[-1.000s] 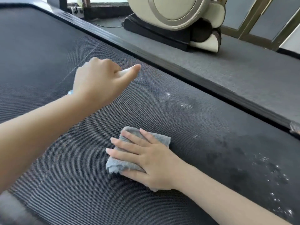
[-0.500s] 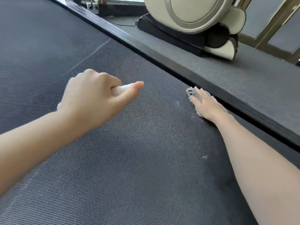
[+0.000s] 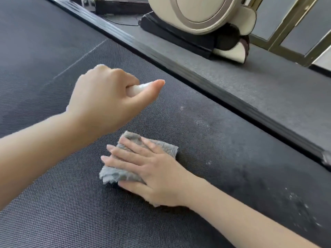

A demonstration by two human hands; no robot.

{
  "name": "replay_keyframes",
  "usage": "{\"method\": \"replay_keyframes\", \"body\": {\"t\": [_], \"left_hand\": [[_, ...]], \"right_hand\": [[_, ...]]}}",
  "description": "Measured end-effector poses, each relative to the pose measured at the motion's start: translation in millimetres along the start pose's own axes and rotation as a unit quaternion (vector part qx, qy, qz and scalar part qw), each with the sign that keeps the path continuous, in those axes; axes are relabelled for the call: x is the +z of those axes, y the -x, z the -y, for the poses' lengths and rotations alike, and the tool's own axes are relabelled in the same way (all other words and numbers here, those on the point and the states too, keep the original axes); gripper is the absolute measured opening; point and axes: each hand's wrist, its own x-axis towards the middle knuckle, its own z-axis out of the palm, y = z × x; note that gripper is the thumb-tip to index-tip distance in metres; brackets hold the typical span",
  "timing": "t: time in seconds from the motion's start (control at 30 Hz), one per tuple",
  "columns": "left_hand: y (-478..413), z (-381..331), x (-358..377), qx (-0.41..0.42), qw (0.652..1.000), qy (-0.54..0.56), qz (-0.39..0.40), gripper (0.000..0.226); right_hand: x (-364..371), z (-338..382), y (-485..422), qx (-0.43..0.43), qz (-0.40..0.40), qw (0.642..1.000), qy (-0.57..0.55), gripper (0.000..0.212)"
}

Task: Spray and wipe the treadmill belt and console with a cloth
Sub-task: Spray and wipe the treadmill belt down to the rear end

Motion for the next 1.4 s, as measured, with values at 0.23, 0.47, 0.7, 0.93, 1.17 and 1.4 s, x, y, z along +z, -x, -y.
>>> {"method": "replay_keyframes", "body": {"t": [0.23,0.47,0.7,0.93,1.17,1.4], "left_hand": [[1,8,10,-0.005,0.999,-0.037,0.011,0.066],[10,24,9,-0.032,0.997,-0.061,0.024,0.067],[21,40,-15,-0.025,0.997,-0.069,0.007,0.064],[23,32,-31,-0.008,0.997,-0.07,0.011,0.067],[29,17,-42,0.007,0.998,-0.062,0.003,0.066],[31,22,-37,-0.024,0.998,-0.053,-0.001,0.066]], "right_hand": [[-23,-131,-22,0.202,-0.046,0.978,-0.012,0.057],[-45,-197,-1,0.414,-0.08,0.905,-0.047,0.056],[-45,-202,19,0.502,-0.082,0.86,-0.034,0.057],[-29,-101,0,0.343,-0.084,0.934,-0.058,0.05],[4,25,1,0.108,-0.018,0.994,-0.028,0.059],[3,-3,2,0.149,-0.024,0.989,-0.002,0.062]]}}
